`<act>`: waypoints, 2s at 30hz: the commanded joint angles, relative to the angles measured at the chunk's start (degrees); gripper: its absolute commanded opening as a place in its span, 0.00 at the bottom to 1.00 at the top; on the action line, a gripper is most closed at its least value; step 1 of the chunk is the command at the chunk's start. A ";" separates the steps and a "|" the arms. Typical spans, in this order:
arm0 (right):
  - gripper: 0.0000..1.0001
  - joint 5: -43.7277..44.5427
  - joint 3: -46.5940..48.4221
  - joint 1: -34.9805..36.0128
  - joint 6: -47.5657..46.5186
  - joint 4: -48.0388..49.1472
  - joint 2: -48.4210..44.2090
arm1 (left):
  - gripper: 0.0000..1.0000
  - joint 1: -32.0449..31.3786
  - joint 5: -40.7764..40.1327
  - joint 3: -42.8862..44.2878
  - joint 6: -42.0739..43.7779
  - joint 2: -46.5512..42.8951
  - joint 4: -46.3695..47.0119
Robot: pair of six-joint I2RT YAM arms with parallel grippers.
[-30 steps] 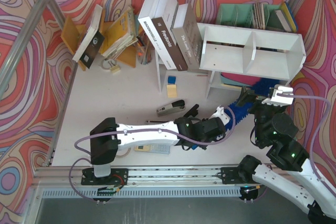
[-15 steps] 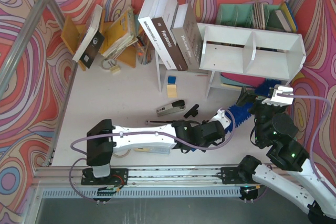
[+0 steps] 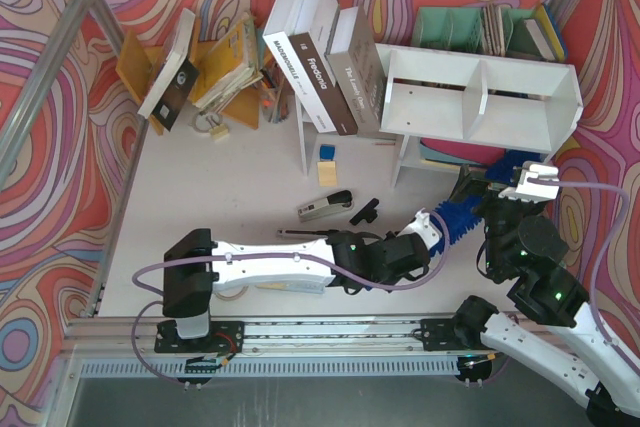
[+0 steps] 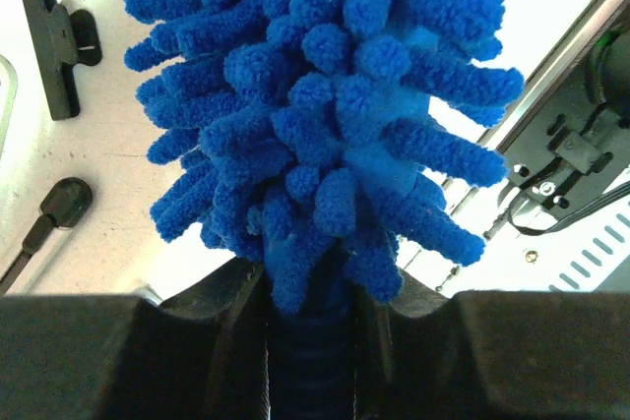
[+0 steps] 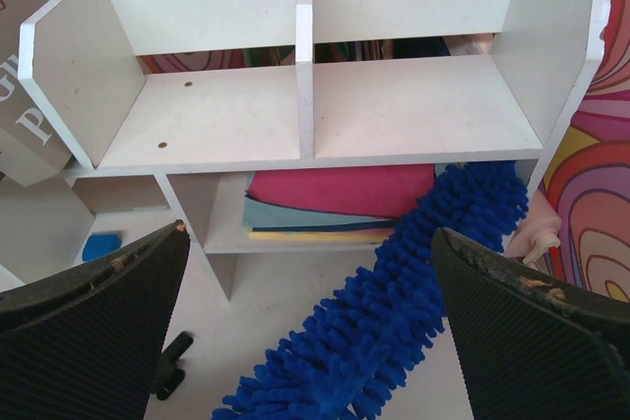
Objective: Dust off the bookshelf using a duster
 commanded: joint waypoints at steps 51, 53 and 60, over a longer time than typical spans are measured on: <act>0.99 0.10 -0.30 -0.18 0.38 0.59 -0.64 | 0.00 5.33 -14.87 -12.41 -17.59 -9.47 6.77; 0.99 0.10 -0.28 -0.14 0.44 0.65 -0.77 | 0.00 6.23 -12.62 -12.36 -17.59 -8.41 7.15; 0.99 0.17 -0.30 -0.13 0.41 0.64 -1.13 | 0.00 7.82 -7.15 -10.98 -18.11 -4.76 6.74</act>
